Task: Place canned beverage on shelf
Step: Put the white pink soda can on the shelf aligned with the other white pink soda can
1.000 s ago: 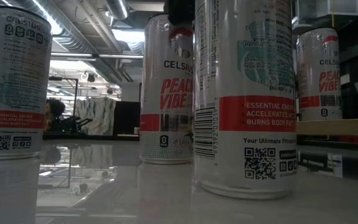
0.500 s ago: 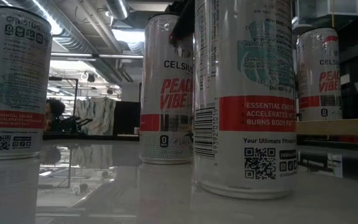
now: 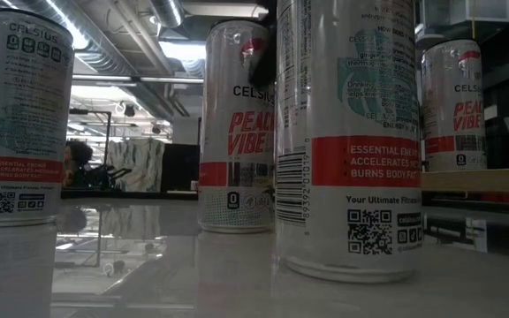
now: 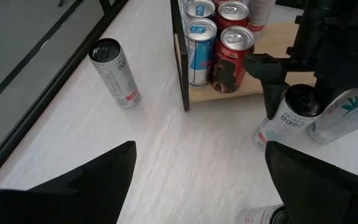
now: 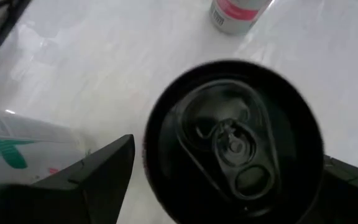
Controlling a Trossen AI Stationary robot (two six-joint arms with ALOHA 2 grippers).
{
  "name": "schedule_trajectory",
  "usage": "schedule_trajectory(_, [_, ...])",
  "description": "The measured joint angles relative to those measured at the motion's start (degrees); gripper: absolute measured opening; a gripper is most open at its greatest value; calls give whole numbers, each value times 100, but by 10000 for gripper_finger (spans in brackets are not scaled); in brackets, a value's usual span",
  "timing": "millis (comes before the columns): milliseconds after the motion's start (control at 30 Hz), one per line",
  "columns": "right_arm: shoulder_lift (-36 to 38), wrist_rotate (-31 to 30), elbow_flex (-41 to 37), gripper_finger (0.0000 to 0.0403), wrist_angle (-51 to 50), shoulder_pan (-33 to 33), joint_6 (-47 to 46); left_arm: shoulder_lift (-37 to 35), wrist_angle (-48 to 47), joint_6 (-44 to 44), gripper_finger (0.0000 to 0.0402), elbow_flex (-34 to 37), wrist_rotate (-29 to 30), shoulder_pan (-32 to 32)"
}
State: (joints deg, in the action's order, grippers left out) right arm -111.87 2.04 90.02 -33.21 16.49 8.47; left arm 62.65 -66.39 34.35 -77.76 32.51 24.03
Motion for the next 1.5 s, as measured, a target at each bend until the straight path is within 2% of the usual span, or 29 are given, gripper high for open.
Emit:
schedule_trajectory(133, [4, 0, 2, 321, 13, 0, 0, 0, 0, -2, 350, 0, 0, 0])
schedule_trajectory(400, [7, 9, 4, 231, 22, 0, -25, 0, 0, -2, 350, 0, 0, 0])
schedule_trajectory(700, [257, 50, -13, 241, -219, 0, -236, 0, 5, -2, 350, 0, 0, 0])
schedule_trajectory(1067, [1604, 7, 0, 238, -695, 2, -911, 2, 81, -20, 350, 0, 7, 0])
schedule_trajectory(1400, [2775, -473, 7, 239, -1975, 11, -2067, 1, 304, -39, 350, 0, 151, 0])
schedule_trajectory(1500, [3049, -837, 0, 240, -2422, 148, -2388, 1, 304, -41, 350, 0, 135, 0])
